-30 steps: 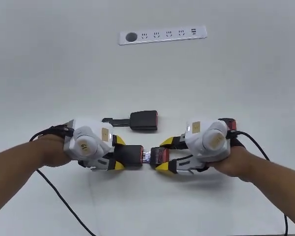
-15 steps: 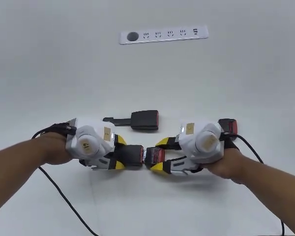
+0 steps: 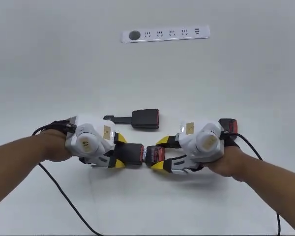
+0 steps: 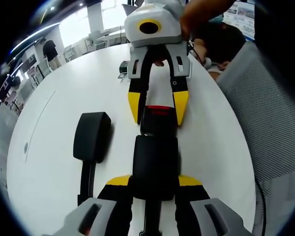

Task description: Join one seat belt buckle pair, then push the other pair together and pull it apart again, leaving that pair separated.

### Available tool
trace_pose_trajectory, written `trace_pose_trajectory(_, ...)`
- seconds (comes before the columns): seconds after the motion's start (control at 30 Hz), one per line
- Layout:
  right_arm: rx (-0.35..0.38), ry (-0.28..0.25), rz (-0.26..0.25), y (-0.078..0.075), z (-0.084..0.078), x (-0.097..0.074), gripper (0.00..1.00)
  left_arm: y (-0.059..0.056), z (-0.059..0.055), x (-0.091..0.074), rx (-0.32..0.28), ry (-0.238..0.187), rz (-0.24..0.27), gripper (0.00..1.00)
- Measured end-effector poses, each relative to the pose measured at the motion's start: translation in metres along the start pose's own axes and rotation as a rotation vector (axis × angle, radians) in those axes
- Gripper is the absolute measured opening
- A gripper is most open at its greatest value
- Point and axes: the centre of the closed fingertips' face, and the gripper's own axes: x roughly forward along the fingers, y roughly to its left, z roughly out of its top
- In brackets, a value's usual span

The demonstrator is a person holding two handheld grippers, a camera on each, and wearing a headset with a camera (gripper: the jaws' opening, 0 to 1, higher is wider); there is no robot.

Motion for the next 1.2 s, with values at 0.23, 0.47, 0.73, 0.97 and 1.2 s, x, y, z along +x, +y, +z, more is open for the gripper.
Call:
trace_pose_trajectory(0.23,-0.019,-0.016,0.0,0.0015,-0.0004,-0.0002,0.35,-0.0012,-0.0004,-0.0011,0.009,-0.027,0.002,0.34)
trace_pose_trajectory(0.47,-0.051,-0.038,-0.011,0.0021,-0.0001,-0.0015,0.34,-0.0014,-0.0013,-0.0017,-0.002,-0.062,-0.001,0.33)
trace_pose_trajectory(0.73,-0.068,-0.079,-0.044,0.0021,0.0002,-0.0035,0.34,-0.0021,-0.0019,-0.0024,-0.011,-0.091,-0.002,0.33)
trace_pose_trajectory(0.97,-0.064,-0.087,-0.051,0.0015,0.0008,-0.0044,0.34,-0.0027,-0.0012,-0.0029,-0.018,-0.107,0.0,0.33)
trace_pose_trajectory(1.2,-0.044,-0.102,-0.051,0.0021,-0.0001,-0.0059,0.33,-0.0027,-0.0006,-0.0024,-0.013,-0.117,-0.008,0.32)
